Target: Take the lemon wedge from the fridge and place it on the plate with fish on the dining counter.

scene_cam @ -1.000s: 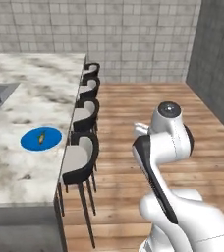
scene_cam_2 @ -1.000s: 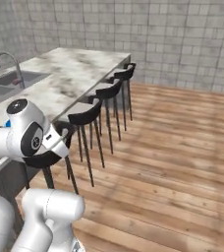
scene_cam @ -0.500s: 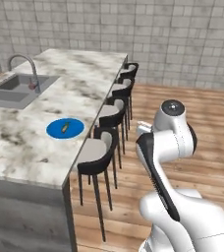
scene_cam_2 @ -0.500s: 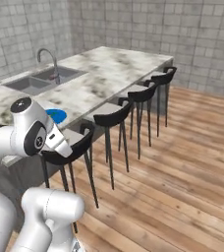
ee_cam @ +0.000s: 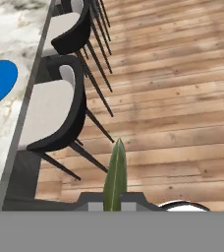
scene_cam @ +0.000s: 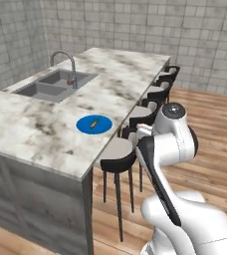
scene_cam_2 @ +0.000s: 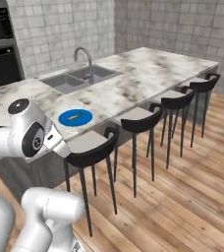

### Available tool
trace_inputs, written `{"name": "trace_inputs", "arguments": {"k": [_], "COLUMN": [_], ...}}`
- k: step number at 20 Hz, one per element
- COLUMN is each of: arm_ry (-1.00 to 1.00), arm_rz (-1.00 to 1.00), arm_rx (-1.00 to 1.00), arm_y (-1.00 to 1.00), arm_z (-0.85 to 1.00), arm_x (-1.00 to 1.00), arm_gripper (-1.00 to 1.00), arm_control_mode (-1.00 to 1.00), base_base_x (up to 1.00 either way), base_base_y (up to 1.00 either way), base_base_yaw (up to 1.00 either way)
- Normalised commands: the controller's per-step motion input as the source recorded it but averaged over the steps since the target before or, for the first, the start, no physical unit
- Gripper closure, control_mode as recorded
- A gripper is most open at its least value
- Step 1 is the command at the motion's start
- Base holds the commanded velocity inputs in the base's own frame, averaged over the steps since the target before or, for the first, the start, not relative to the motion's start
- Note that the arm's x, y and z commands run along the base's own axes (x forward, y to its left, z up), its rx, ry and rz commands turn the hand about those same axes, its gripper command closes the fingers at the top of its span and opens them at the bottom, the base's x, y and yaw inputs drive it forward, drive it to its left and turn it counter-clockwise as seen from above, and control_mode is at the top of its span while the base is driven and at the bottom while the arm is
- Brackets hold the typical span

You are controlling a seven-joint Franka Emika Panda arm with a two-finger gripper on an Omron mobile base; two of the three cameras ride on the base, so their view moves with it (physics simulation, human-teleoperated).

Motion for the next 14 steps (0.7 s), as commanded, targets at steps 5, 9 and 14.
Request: {"name": "trace_inputs", "arguments": {"k": [5,9,14], "arm_ry": [0.0,0.0,0.0], "arm_rz": [0.0,0.0,0.0], "arm_rx": [0.0,0.0,0.0], "arm_y": [0.0,0.0,0.0], "arm_z": [0.0,0.0,0.0], "arm_x": [0.0,0.0,0.0], "arm_gripper": [1.0,1.0,1.0], "arm_control_mode": [1.0,1.0,1.0], "base_base_x": [0.78,0.82,0.57], "base_base_y": [0.0,0.11,0.33], "base_base_yaw": [0.21,0.19,0.18]}}
